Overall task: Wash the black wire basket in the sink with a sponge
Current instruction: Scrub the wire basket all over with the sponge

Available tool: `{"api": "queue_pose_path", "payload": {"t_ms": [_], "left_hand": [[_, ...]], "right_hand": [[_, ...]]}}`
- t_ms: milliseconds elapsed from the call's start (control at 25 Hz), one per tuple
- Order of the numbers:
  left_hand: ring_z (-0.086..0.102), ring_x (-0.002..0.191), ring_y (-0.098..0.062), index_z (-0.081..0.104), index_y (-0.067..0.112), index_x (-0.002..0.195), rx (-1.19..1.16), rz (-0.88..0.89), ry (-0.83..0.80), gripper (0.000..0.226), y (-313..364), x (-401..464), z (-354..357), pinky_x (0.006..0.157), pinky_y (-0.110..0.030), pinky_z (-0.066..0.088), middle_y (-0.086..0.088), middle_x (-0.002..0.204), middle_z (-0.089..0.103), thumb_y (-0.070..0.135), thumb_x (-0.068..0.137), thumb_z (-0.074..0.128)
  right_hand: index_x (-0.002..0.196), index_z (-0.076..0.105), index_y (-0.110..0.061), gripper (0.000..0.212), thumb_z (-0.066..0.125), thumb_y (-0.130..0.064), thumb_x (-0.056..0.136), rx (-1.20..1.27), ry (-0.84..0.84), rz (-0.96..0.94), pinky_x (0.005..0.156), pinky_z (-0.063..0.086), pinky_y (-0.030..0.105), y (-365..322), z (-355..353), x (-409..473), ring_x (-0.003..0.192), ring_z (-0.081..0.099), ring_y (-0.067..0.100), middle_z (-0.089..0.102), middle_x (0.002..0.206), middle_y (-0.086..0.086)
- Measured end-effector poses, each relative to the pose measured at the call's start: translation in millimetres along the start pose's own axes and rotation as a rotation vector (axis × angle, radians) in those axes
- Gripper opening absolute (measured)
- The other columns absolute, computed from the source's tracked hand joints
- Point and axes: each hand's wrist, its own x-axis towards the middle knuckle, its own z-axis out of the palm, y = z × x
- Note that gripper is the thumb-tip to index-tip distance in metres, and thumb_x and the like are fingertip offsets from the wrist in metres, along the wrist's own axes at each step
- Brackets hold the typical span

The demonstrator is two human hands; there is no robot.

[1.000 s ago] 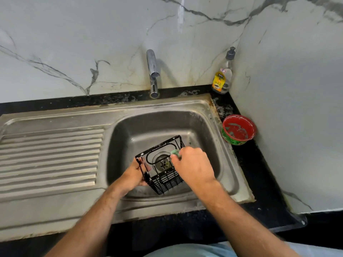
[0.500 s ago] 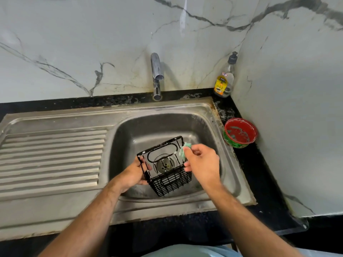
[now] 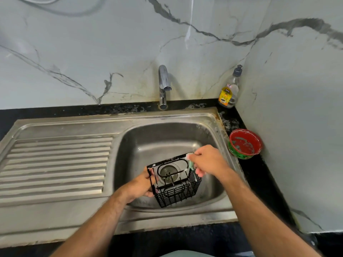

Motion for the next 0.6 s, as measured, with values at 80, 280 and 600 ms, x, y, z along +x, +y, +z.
{"api": "queue_pose_path", "payload": {"t_ms": [80, 280, 600], "left_hand": [[0.071, 0.092, -0.021, 0.05, 0.026, 0.114, -0.039, 0.013, 0.012, 0.007, 1, -2, 2, 0.081, -0.036, 0.061, 0.005, 0.11, 0.061, 0.025, 0.109, 0.045], [0.067, 0.095, -0.025, 0.047, 0.025, 0.109, -0.062, 0.008, 0.041, 0.005, -1, -2, 4, 0.077, -0.036, 0.06, 0.0, 0.117, 0.055, 0.026, 0.109, 0.042], [0.064, 0.1, -0.026, 0.05, 0.02, 0.106, -0.087, -0.024, 0.031, 0.009, -4, -2, 3, 0.071, -0.029, 0.059, -0.005, 0.113, 0.056, 0.023, 0.109, 0.042]], "right_hand": [[0.081, 0.074, -0.009, 0.027, 0.066, -0.032, 0.094, 0.091, 0.092, -0.011, 0.057, 0.06, 0.027, -7, 7, 5, 0.05, 0.069, 0.014, 0.072, 0.064, 0.007], [0.073, 0.074, -0.014, 0.019, 0.077, -0.027, 0.086, 0.055, -0.005, -0.016, 0.05, 0.053, 0.018, 11, -2, -10, 0.049, 0.066, 0.007, 0.072, 0.061, 0.002], [0.077, 0.075, -0.007, 0.029, 0.07, -0.032, 0.093, 0.139, 0.034, 0.031, 0.054, 0.053, 0.023, -9, 3, 3, 0.044, 0.061, 0.01, 0.071, 0.059, 0.007]]}}
